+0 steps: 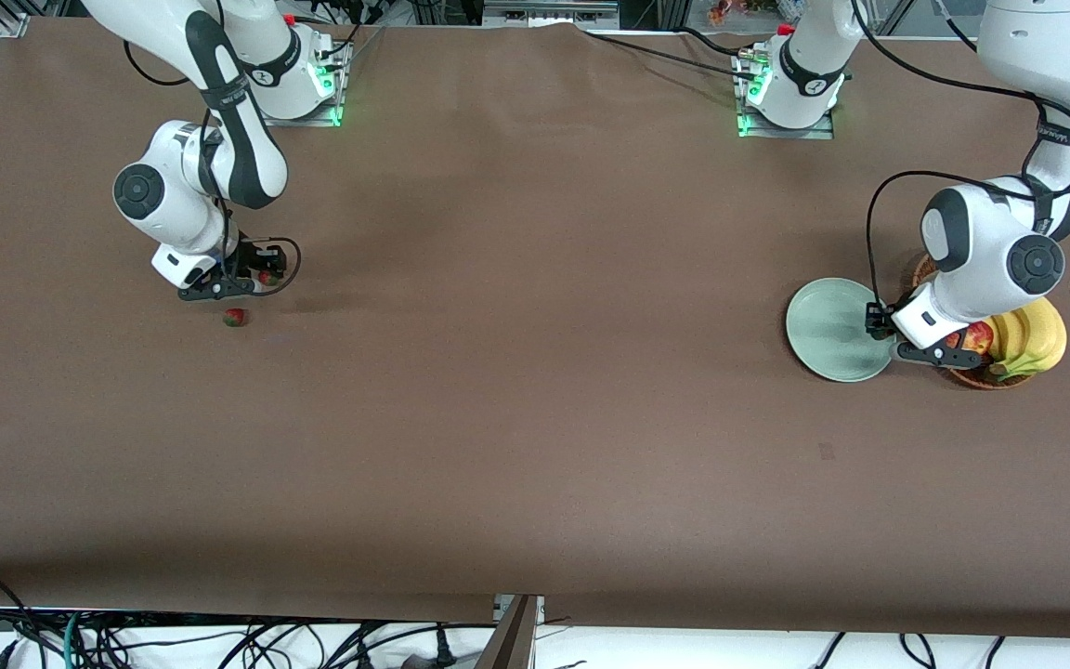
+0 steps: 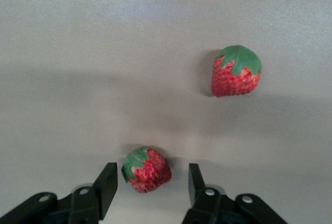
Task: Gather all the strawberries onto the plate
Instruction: 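Place the strawberry on the plate with the left gripper while the right gripper grasps another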
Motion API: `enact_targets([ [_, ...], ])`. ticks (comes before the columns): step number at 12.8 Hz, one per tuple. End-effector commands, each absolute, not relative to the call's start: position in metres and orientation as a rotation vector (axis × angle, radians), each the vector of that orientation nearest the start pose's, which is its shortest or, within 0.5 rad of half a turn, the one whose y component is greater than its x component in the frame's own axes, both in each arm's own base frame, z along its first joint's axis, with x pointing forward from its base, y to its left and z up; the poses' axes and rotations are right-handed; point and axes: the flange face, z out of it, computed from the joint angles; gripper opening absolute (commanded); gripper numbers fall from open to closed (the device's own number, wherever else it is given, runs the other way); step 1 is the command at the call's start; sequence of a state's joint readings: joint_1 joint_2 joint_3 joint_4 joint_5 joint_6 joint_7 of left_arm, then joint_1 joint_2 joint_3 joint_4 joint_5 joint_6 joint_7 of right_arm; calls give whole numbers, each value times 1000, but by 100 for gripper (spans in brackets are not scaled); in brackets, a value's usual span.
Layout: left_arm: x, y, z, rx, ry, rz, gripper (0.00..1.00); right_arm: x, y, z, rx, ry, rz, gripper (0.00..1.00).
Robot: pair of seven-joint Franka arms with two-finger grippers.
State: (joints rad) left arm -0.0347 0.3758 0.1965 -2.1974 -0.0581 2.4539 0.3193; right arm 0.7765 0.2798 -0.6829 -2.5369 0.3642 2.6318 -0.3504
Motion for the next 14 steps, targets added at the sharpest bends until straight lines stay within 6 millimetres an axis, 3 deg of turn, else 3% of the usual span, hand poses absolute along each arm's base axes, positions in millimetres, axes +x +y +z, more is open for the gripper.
enact_targets([
  [1, 537, 92, 205, -3138, 203, 155, 31, 444, 15, 182, -3137, -182, 133, 57],
  [2, 537, 92, 204, -3138, 203, 158, 44, 444, 14, 182, -3136, -174, 129, 52],
  [3, 537, 92, 204, -3138, 203, 158, 49, 443, 16, 180, -3136, -174, 134, 46],
  [4, 537, 91, 205, -3138, 220, 160, 90, 444, 16, 181, -3138, -174, 125, 44],
  [5, 539, 91, 208, -3138, 240, 157, 100, 444, 17, 179, -3141, -176, 125, 44],
  [6, 541, 91, 212, -3139, 240, 150, 100, 444, 16, 179, -3145, -175, 124, 44],
  [9, 545, 90, 246, -3150, 237, 102, 100, 445, 18, 178, -3144, -180, 123, 23],
  [14, 547, 86, 325, -3181, 208, 27, 100, 507, 68, 232, -3055, -236, 59, 20],
])
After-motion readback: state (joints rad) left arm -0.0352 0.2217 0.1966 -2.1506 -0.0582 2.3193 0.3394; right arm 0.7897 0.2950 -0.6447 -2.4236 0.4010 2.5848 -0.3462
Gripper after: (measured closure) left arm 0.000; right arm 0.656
